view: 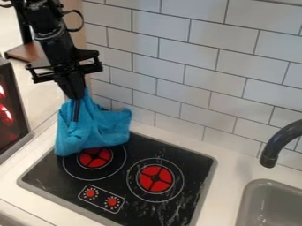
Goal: Fold the cloth from bottom to top
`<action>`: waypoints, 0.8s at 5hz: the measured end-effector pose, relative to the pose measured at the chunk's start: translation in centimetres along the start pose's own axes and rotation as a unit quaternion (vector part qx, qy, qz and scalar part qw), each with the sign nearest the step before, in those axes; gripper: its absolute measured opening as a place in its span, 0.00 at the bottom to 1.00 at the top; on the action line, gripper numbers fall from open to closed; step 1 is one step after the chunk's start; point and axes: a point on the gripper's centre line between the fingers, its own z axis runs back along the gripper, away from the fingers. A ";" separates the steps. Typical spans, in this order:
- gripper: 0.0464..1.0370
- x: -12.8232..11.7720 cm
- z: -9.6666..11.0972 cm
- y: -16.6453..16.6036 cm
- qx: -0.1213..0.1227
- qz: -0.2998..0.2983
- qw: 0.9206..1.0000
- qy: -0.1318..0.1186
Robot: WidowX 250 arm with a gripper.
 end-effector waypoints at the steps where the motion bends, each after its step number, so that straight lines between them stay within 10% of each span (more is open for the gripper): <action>1: 0.00 1.2 -2.0 0.6 0.016 0.006 1.000 0.002; 4: 0.00 2.2 -7.7 0.2 0.024 -0.038 0.998 -0.032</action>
